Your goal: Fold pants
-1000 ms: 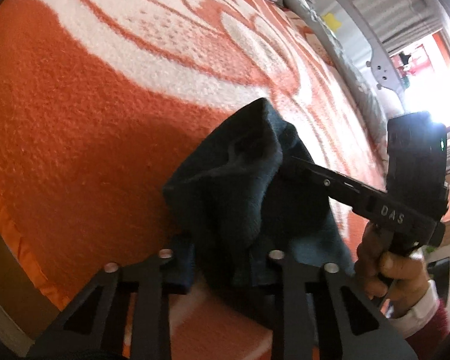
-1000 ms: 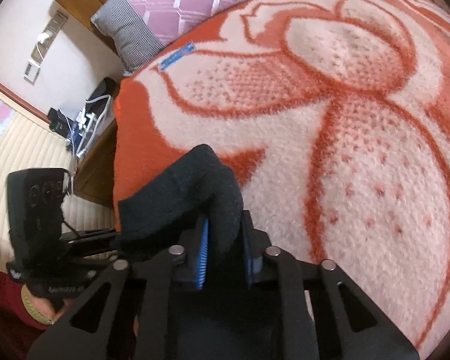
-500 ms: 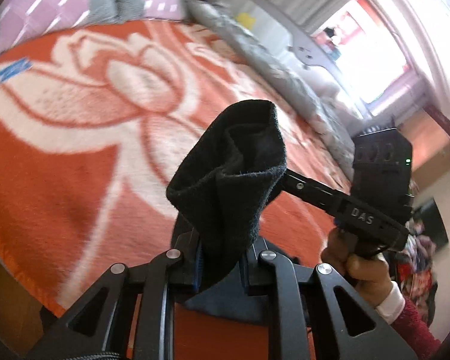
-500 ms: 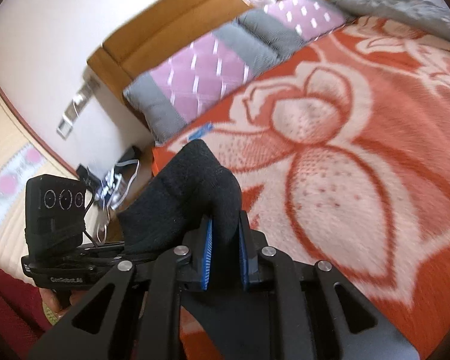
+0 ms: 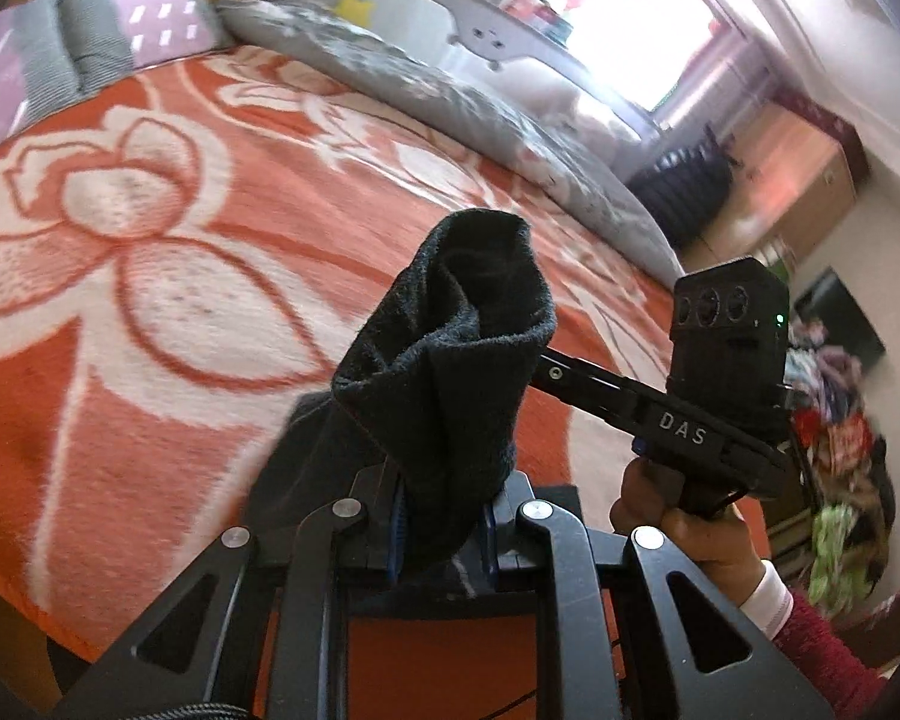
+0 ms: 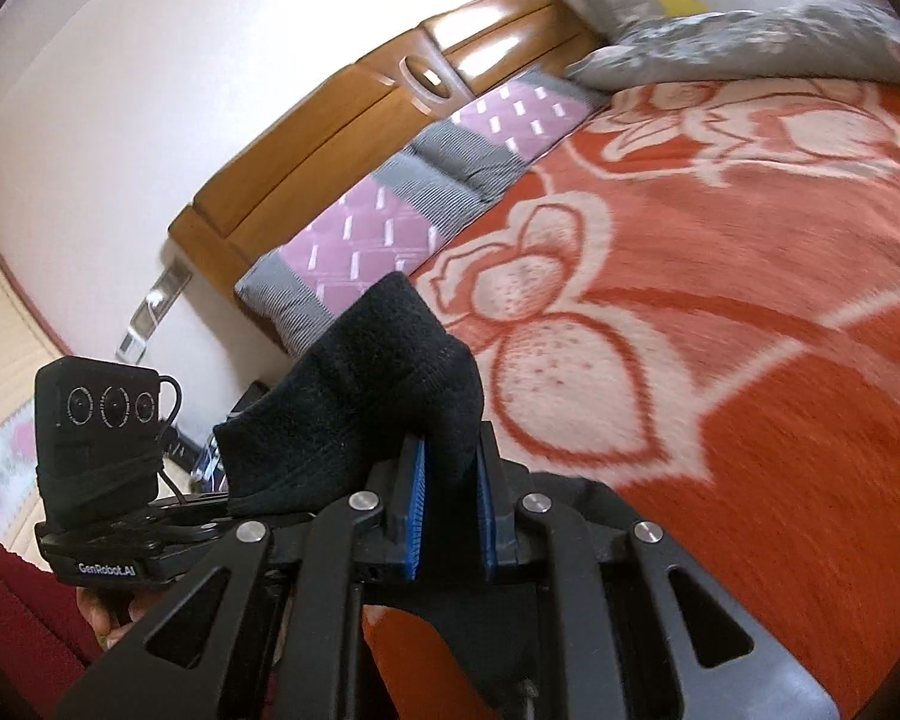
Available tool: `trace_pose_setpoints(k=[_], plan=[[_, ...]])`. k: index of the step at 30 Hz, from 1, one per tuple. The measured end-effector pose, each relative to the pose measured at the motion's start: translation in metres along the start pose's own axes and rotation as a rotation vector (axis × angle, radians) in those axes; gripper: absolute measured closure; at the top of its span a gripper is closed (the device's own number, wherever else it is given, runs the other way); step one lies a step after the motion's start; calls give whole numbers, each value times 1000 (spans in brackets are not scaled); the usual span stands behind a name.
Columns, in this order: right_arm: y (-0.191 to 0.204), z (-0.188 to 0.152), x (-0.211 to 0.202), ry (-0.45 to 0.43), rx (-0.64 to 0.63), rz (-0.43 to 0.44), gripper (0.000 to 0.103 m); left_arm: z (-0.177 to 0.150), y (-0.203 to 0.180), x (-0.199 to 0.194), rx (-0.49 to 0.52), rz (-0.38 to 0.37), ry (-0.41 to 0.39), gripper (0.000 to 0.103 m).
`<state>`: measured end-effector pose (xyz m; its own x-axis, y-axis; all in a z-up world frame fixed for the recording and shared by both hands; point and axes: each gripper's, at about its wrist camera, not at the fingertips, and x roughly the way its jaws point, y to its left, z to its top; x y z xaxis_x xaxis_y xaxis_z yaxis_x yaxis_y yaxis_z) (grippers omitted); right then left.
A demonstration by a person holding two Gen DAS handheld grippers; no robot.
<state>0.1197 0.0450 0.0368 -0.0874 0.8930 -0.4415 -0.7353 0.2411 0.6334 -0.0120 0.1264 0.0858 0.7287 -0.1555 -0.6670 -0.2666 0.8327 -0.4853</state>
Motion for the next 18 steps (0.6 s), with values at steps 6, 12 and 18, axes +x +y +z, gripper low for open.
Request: trace_pose_setpoints(k=[6,12,18], plan=[[-32,-25,-39,-72,78,-35,87,-13,-43,35,111,-3,77,85],[-60,-54,-62,-103,156,-64,87,-39,-74,68,189,6,148,85],[-81,-83,-78,-123,213,-117,87,-64,-89,96,264,0,201,85]])
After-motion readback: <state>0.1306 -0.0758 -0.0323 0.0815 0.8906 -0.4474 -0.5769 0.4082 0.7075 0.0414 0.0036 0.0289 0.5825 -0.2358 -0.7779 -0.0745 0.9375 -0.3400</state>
